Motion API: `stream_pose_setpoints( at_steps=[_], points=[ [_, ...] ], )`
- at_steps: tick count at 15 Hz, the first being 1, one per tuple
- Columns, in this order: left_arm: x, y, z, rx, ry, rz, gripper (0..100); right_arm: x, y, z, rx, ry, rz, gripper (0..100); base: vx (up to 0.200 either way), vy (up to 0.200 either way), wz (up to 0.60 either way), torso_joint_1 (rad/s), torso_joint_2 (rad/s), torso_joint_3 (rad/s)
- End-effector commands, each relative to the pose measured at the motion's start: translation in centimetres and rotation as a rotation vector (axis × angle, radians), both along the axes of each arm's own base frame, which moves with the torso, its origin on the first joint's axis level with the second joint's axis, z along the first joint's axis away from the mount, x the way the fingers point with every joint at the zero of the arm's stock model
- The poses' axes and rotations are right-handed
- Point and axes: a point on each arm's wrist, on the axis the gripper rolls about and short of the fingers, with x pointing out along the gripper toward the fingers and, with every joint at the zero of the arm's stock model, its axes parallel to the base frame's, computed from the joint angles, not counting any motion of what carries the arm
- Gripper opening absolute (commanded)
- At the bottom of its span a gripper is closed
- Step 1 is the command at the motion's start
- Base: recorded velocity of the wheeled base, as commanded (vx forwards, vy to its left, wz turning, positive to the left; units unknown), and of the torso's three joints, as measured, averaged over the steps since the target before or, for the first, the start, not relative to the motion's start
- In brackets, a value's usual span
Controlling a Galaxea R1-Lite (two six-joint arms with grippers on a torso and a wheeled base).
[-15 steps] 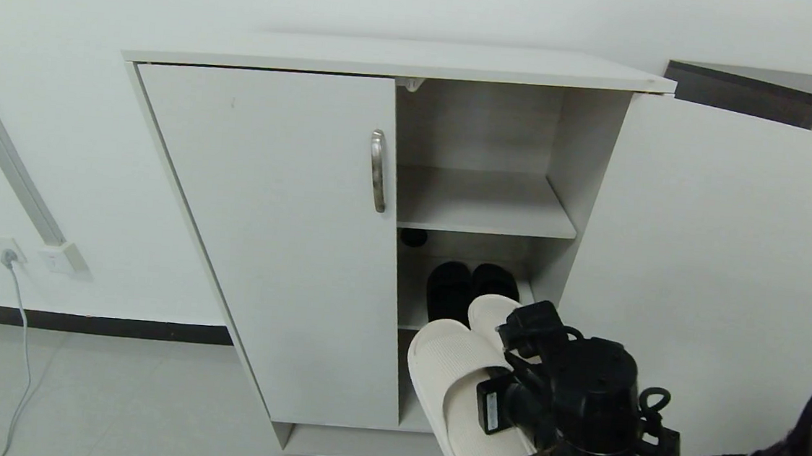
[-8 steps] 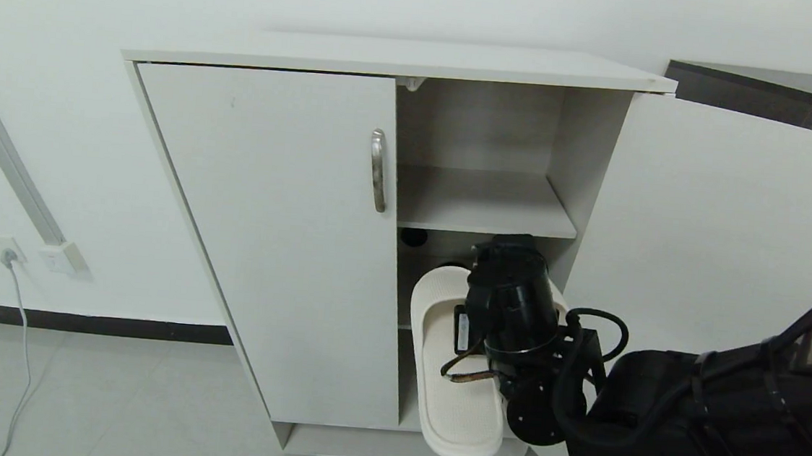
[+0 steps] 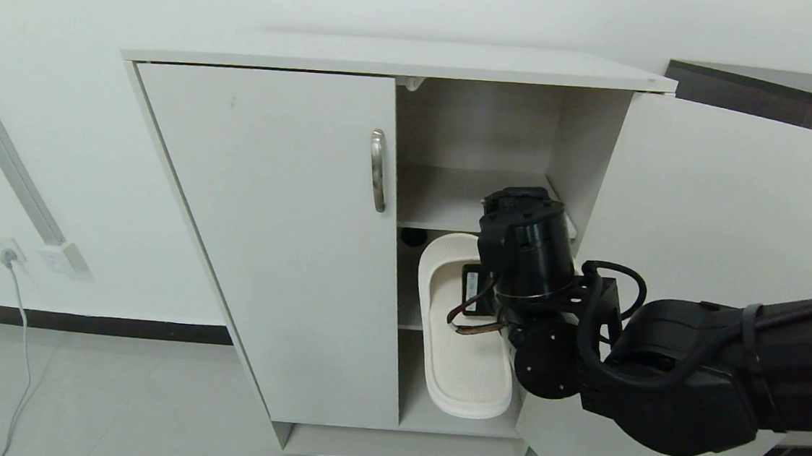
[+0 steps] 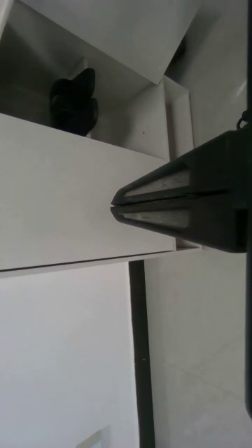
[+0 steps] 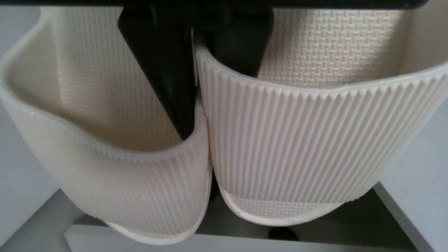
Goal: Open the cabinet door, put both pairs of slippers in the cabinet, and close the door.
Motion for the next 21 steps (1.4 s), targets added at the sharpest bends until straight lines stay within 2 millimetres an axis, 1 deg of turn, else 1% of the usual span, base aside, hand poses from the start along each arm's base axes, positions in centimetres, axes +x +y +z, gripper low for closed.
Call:
stream_pose_setpoints(
  at_steps=[1, 5, 11, 17, 19, 21],
  points=[
    [0.0, 0.0, 0.0, -0.001, 0.001, 0.000, 0, 0.0, -0.1, 0.3, 0.009, -0.007, -0.001, 0, 0.000, 0.000, 0.00, 0.000, 0.00, 0.000],
    [0.0, 0.0, 0.0, -0.001, 0.001, 0.000, 0, 0.0, -0.1, 0.9, 0.013, -0.019, 0.002, 0, 0.000, 0.000, 0.00, 0.000, 0.00, 0.000],
    [0.0, 0.0, 0.0, 0.001, 0.001, 0.000, 0, 0.1, 0.0, 1.2, 0.022, -0.029, 0.002, 0, 0.200, 0.000, 0.00, -0.002, 0.00, 0.005],
    [0.0, 0.0, 0.0, 0.001, 0.001, 0.000, 0, 0.1, 0.1, 0.5, 0.010, -0.015, 0.001, 0, 0.200, 0.000, 0.00, 0.004, 0.00, 0.003],
    [0.0, 0.0, 0.0, 0.001, 0.001, 0.000, 0, 0.3, 0.3, 0.1, 0.006, -0.009, 0.004, 0, 0.000, 0.000, 0.00, 0.000, 0.00, 0.000],
    [0.0, 0.0, 0.0, 0.001, 0.001, 0.000, 0, 1.2, 0.3, 0.0, 0.018, -0.023, -0.014, 0, 0.000, 0.000, 0.00, 0.000, 0.00, 0.000]
  ],
)
